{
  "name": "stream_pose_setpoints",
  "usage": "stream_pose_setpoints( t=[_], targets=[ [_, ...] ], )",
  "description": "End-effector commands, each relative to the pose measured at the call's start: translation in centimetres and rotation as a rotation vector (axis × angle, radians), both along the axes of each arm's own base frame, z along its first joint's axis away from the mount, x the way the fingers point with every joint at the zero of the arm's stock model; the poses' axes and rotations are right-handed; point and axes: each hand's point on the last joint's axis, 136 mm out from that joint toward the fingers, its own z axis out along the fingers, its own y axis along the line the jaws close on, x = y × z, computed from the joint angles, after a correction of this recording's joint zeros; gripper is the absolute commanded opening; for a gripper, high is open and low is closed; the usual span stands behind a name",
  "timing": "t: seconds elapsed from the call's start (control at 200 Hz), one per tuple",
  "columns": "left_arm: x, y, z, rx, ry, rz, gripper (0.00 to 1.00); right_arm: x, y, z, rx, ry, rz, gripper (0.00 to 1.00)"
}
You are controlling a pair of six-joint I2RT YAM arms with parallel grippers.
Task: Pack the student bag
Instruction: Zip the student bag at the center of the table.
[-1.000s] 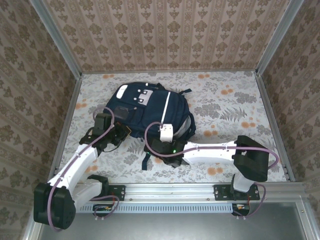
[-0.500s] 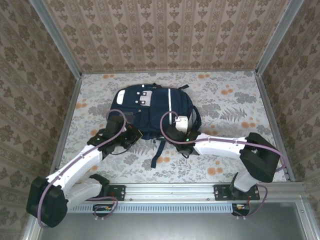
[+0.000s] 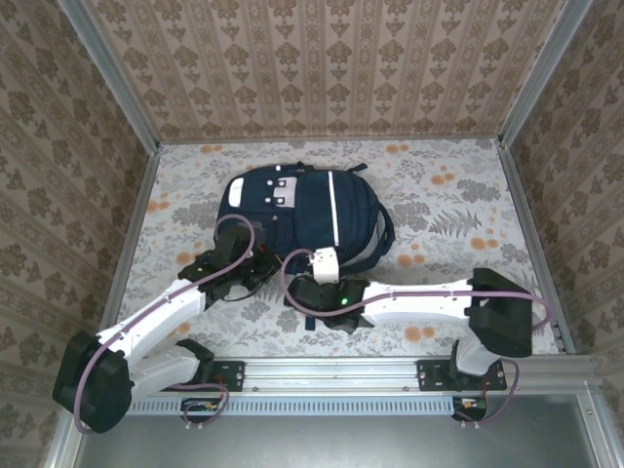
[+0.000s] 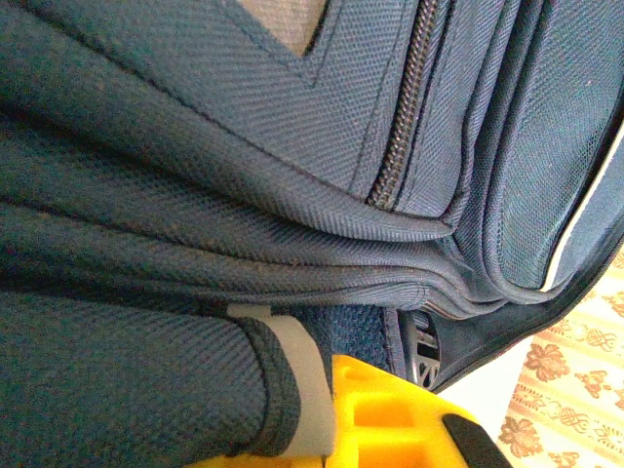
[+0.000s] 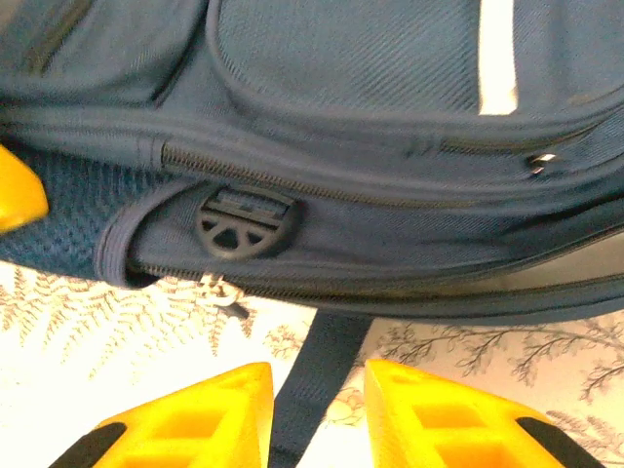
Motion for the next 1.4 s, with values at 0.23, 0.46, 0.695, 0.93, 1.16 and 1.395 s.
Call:
stream_pose_setpoints(
  t=[0.23,0.46,0.695,0.93,1.16,1.395],
  targets=[
    [1.6,-0.8,3.0,-0.052,-0.087,0.006,0.00,1.0,2.9,-1.9,-0.054,-0.055,-0.071,0.37],
    [1.8,-0.8,3.4,-0.062,-0.086,0.010,0.00,2.4,3.9,-3.1,-0.078,-0.079,-0.090,0.43],
    [1.9,-0.6,3.4,-0.062,-0.076,0.015,0.00,2.9,4.7,-2.7,-0.024,-0.100,-0.069,0.44],
    [2.6,-0.3,4.2,-0.068,-0.084,0.043,0.00,2.5,4.1,-2.5,0.186,-0.008,-0.014,0.38],
    [3.1,-0.7,4.5,-0.090,-0.086,0.036,0.00,2.4,4.6,-1.4,0.257,-0.009,0.051,0.42],
    [2.9,-0.7,4.2,-0.097,-0.080,0.039,0.00,2.6,5.0,-1.8,0.253,-0.009,0.055,0.38]
  ],
)
